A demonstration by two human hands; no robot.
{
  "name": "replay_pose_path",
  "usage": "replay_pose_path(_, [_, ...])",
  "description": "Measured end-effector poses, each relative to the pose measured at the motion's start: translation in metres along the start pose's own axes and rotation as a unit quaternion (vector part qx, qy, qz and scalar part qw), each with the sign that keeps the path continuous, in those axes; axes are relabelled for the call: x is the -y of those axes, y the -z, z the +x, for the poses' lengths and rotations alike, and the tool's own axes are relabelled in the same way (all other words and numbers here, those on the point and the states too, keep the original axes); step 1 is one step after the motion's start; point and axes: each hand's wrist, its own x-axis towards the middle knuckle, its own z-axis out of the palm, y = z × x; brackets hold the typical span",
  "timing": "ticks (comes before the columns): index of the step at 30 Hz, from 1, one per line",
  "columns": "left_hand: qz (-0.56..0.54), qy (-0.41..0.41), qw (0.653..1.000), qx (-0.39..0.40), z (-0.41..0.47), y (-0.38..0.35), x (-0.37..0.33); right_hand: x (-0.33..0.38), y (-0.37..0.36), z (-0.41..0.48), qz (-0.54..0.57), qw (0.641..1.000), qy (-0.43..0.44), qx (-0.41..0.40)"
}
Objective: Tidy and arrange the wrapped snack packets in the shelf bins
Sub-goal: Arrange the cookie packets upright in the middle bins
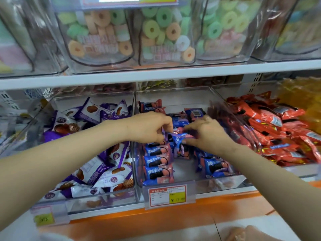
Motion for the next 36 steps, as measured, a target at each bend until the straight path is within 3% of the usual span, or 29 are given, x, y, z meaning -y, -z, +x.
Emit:
replay_pose_path(5, [0.046, 0.030, 0.998, 0.016, 0.010, -0.004, 0.003, 0.015, -0.016, 0.007, -0.091, 0.995, -0.007, 0.051])
replay_pose_path(8, [-0.037, 0.036, 0.999, -0.011, 0.013, -0.005, 0.005, 0.012, -0.011, 0.007, -0.023, 0.999, -0.023, 0.031])
replay_pose_path(10, [-0.101, 0.040, 0.993, -0.043, 0.014, -0.005, 0.003, 0.006, -0.002, 0.005, 0.098, 0.995, -0.033, -0.012])
replay_pose_path(12, [-0.152, 0.040, 0.985, -0.076, 0.014, -0.005, -0.001, 0.001, 0.012, 0.001, 0.286, 0.956, -0.045, -0.041])
replay_pose_path(14, [-0.201, 0.038, 0.975, -0.084, 0.016, -0.006, -0.006, -0.001, 0.026, -0.004, 0.442, 0.895, -0.039, -0.043])
replay_pose_path(17, [-0.300, 0.035, 0.948, -0.103, 0.020, -0.011, -0.012, 0.001, 0.035, -0.010, 0.555, 0.829, -0.040, -0.043])
replay_pose_path(20, [-0.359, 0.066, 0.919, -0.147, 0.019, -0.014, -0.009, -0.001, 0.035, -0.007, 0.606, 0.784, -0.084, -0.102])
replay_pose_path(24, [-0.277, 0.098, 0.936, -0.193, 0.013, -0.016, -0.001, -0.008, 0.037, -0.002, 0.569, 0.799, -0.122, -0.154])
replay_pose_path(27, [-0.214, 0.080, 0.963, -0.143, 0.021, -0.026, -0.010, -0.012, 0.041, -0.004, 0.555, 0.806, -0.123, -0.165])
replay_pose_path(31, [-0.054, 0.076, 0.993, -0.078, 0.052, -0.047, -0.022, -0.020, 0.048, -0.014, 0.464, 0.860, -0.110, -0.180])
replay_pose_path(36, [0.094, 0.125, 0.985, -0.078, 0.076, -0.056, -0.028, -0.014, 0.047, -0.032, 0.347, 0.909, -0.107, -0.206])
